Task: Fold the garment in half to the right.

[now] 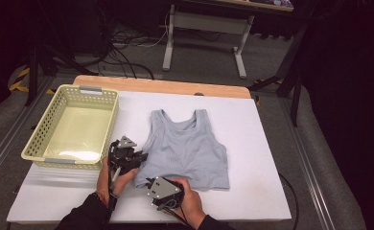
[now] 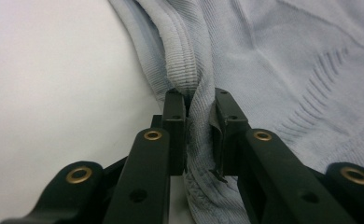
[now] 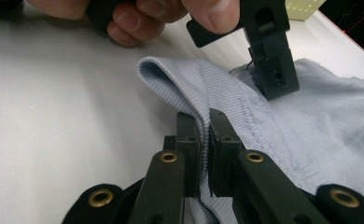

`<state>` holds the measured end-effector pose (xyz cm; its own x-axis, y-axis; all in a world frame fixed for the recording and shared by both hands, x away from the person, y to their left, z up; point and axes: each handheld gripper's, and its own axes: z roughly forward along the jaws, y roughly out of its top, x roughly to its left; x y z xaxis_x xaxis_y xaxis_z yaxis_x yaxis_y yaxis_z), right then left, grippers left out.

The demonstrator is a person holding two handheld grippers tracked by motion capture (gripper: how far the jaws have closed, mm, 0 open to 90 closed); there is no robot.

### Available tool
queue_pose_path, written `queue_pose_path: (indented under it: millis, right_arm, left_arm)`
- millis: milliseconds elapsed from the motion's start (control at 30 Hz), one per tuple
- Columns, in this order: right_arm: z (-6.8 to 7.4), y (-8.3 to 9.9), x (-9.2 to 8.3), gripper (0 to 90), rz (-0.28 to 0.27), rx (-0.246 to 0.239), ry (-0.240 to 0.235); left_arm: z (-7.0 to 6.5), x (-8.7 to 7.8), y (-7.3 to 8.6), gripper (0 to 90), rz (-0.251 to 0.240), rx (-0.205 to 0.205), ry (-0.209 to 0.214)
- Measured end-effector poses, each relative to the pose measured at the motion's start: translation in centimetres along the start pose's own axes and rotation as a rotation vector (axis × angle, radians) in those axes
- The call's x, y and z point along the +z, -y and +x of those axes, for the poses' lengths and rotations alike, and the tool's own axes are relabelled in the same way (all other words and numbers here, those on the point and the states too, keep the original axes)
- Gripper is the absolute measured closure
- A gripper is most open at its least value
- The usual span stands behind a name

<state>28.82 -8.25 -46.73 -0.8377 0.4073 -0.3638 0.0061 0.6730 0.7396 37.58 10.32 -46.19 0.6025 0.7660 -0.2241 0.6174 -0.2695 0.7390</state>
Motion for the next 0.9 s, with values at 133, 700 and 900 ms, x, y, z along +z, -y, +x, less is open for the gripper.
queue_pose_path:
  millis: [133, 700, 900]
  right_arm:
    - [0.0, -0.2, 0.0, 85.1, -0.013, 0.007, -0.009]
    - [0.0, -0.5, -0.6, 85.2, -0.027, 0.032, -0.033]
    - [-0.5, -0.7, -1.1, 85.1, -0.048, 0.052, -0.03]
  left_arm:
    - [-0.1, -1.0, -0.2, 80.0, -0.036, 0.007, -0.009]
    - [-1.7, -1.5, -0.3, 79.9, -0.052, 0.09, -0.056]
    - [-1.9, -1.8, -0.9, 79.9, -0.081, 0.103, -0.047]
